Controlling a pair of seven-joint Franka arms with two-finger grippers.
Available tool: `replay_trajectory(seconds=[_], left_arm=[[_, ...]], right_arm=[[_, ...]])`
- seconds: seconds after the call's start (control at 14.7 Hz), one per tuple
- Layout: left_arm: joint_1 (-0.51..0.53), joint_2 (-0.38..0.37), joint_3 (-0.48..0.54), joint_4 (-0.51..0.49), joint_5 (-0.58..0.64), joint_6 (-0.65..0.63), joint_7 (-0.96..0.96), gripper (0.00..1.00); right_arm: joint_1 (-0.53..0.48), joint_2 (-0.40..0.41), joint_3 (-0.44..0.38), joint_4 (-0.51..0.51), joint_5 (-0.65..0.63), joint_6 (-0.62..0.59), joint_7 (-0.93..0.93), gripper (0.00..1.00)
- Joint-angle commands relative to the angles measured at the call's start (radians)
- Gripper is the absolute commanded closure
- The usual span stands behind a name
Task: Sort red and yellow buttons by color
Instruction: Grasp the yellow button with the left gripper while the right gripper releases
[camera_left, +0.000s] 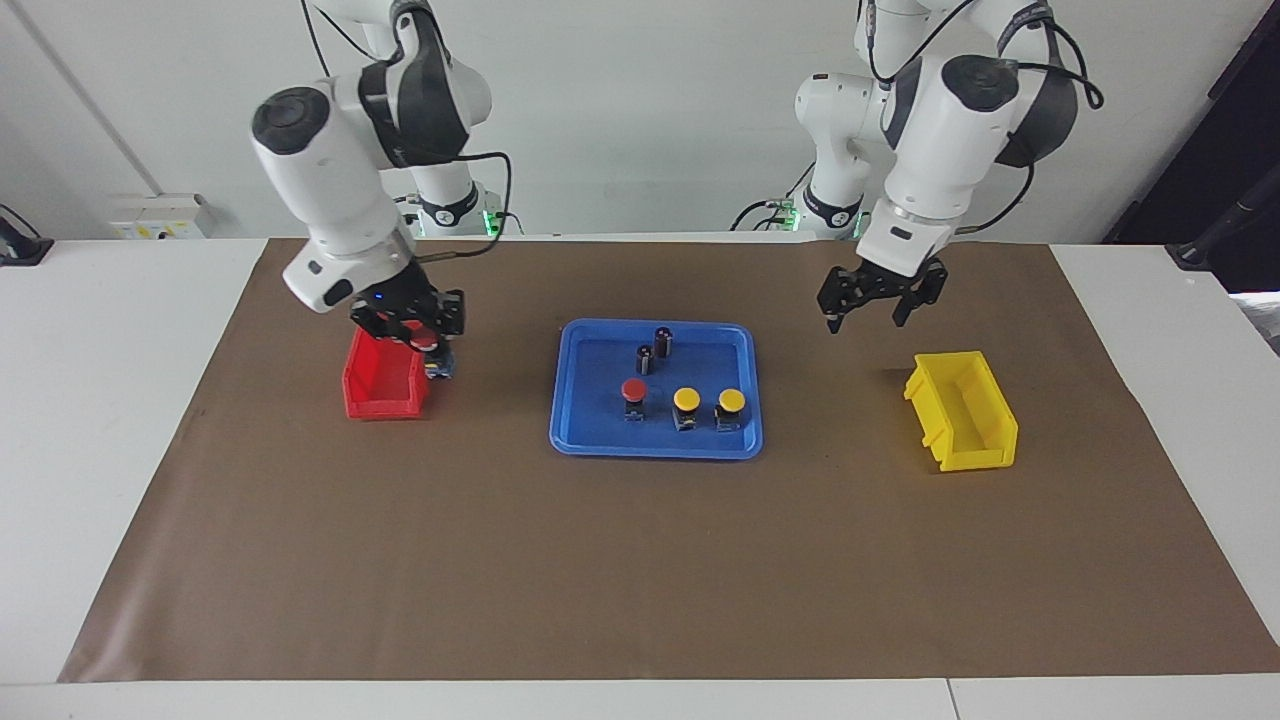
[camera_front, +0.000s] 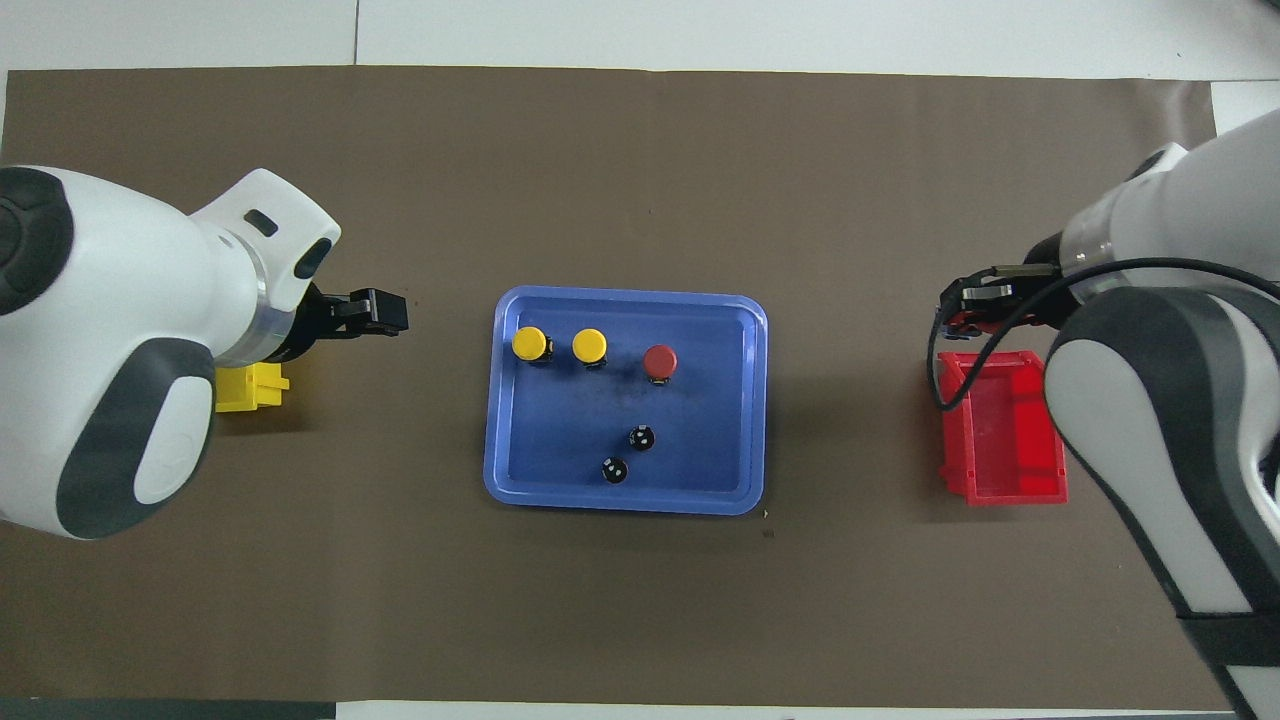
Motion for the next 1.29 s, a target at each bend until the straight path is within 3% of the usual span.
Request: replay_trajectory(seconds=[0.0,0.2,0.54,0.75,0.81,0.95,1.02,1.09,1.15,1.22], left_arm=[[-0.064,0.078,0.017,-0.024,-0.016,0.086,-0.035,0.0],[-0.141,0.174,0.018,-0.023,-0.053,0.19,-0.101,0.0],[-0.181,0.313,0.018,0.046,-0.053,0.23,-0.135,0.01],[-0.195,0.338,0.018,0.058,-0.054,0.234,-0.167,0.11],[-0.195,0.338,0.018,0.058,-0.054,0.232,-0.172,0.16],[-0.195,0.338,0.018,0.058,-0.056,0.232,-0.173,0.39],[-0.195,0.338,0.018,0.058,-0.057,0.232,-0.181,0.58],[-0.193,0.34,0.017,0.058,-0.057,0.234,-0.195,0.9],[-0.193,0.34,0.017,0.057,-0.063,0.232,-0.205,0.98],[-0.194,0.34,0.017,0.058,-0.079,0.226,-0.215,0.98]], right_arm=[[-0.078,-0.087,0.013,-0.187,0.02,0.05,-0.087,0.76],[-0.13,-0.128,0.013,-0.301,0.011,0.122,-0.179,0.76],[-0.13,-0.13,0.013,-0.391,-0.06,0.165,-0.21,0.76],[-0.13,-0.13,0.012,-0.445,-0.071,0.229,-0.21,0.76],[-0.13,-0.131,0.012,-0.457,-0.08,0.245,-0.21,0.76],[-0.129,-0.134,0.012,-0.471,-0.083,0.249,-0.211,0.76],[-0.129,-0.139,0.012,-0.482,-0.086,0.251,-0.211,0.76],[-0.132,-0.134,0.012,-0.493,-0.09,0.262,-0.213,0.76],[-0.136,-0.137,0.012,-0.515,-0.092,0.297,-0.213,0.76],[-0.138,-0.142,0.012,-0.538,-0.092,0.323,-0.211,0.76]])
